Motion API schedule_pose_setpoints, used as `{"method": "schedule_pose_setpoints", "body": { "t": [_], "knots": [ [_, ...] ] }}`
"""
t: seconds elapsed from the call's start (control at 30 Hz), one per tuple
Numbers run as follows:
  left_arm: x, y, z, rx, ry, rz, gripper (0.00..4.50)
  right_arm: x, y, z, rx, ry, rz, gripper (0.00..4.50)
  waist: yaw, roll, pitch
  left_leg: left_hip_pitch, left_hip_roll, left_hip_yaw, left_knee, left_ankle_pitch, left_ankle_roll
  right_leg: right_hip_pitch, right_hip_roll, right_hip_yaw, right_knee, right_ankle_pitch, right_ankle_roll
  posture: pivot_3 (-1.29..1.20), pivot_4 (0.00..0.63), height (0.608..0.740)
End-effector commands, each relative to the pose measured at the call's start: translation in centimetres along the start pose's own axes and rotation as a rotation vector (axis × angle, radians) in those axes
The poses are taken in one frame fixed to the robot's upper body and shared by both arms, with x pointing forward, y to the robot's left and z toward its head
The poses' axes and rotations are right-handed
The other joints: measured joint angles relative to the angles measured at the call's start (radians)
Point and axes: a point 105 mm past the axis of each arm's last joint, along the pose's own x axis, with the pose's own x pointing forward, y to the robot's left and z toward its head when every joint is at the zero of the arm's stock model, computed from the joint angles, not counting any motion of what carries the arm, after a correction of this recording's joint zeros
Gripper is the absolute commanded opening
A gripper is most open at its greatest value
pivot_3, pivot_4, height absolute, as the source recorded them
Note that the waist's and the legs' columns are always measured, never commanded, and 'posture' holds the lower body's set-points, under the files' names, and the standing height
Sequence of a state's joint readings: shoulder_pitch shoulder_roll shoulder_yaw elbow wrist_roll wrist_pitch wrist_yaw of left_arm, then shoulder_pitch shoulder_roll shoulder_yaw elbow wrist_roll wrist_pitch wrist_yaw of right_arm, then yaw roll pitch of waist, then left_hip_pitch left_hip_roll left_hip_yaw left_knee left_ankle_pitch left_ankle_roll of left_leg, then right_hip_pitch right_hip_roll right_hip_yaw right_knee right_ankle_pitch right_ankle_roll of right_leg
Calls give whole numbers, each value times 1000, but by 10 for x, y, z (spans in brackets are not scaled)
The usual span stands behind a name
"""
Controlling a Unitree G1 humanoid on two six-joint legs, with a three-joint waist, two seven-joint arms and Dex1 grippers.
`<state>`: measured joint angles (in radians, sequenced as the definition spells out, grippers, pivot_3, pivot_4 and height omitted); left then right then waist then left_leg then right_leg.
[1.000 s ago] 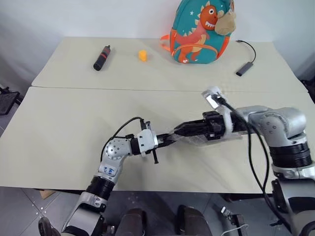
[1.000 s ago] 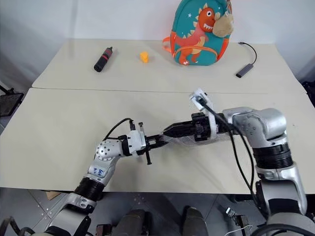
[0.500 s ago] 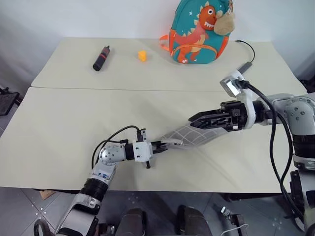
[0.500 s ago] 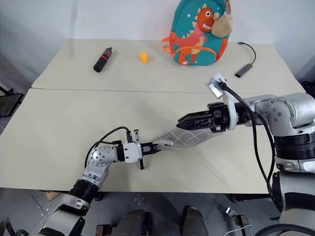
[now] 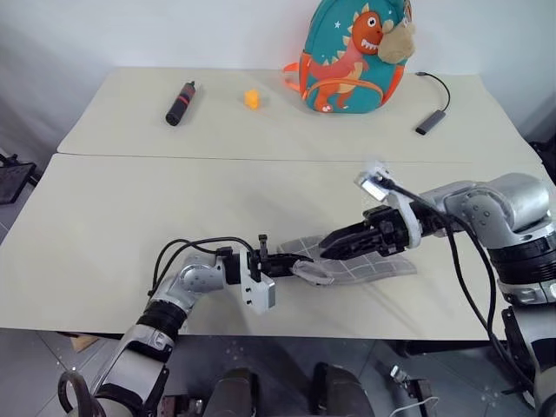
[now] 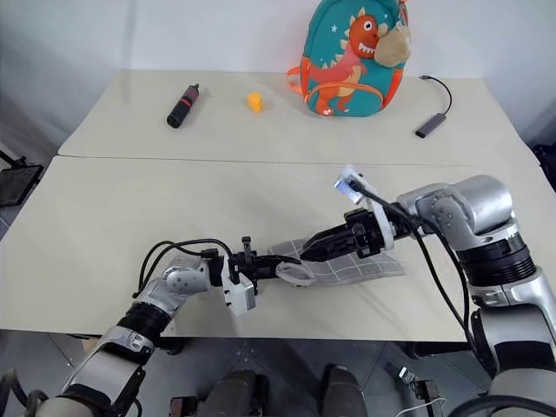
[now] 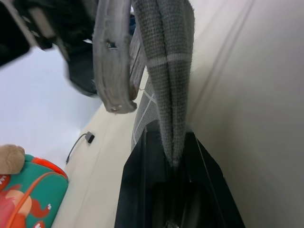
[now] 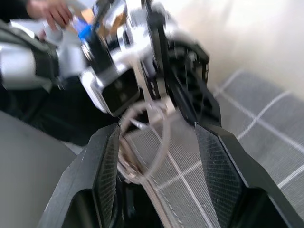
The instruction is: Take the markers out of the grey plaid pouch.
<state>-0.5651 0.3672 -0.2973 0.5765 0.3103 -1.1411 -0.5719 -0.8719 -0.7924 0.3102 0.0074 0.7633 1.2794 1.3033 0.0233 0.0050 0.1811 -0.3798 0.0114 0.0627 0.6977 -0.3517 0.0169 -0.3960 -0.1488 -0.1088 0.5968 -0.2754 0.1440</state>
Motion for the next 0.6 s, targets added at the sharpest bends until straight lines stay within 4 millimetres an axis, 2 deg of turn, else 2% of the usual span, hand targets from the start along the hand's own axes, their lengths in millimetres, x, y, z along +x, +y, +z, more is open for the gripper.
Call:
{"method": "schedule_pose_setpoints", "body": {
  "t": [0.03, 0.2, 0.4, 0.5, 0.6],
  "knots": [
    [-6, -5, -10, -17, 54, -17, 0, 4, 3, -3, -41, 24, 17, 2570, 0, 0, 0, 0, 0, 0, 0, 0, 0, 0, 0, 0, 0, 0, 0, 0, 150, 740],
    [-7, -5, -11, -16, 58, -14, 0, 11, 0, -12, -22, 54, 29, 2570, 0, 0, 0, 0, 0, 0, 1, 0, 0, 0, 0, 0, 1, 0, 0, 0, 150, 740],
    [-7, -6, -12, -20, 63, -25, 0, 16, 8, -6, 4, 26, 90, 2570, -1, 0, 0, 0, 0, -1, 1, 0, 0, 0, 0, 0, 1, 0, 0, 0, 150, 740],
    [-7, -7, -12, -25, 64, -23, 0, 20, 8, -4, 9, 14, 96, 2001, -1, 0, 0, 0, 0, -1, 1, 0, 0, 0, 0, 0, 1, 0, 0, 0, 150, 740],
    [-6, -6, -12, -34, 64, -16, 0, 22, 9, -3, 6, 11, 105, 1066, 0, 0, 0, 0, 0, -1, 1, 0, 0, 0, 0, 0, 1, 0, 0, 0, 150, 740]
  ]
}}
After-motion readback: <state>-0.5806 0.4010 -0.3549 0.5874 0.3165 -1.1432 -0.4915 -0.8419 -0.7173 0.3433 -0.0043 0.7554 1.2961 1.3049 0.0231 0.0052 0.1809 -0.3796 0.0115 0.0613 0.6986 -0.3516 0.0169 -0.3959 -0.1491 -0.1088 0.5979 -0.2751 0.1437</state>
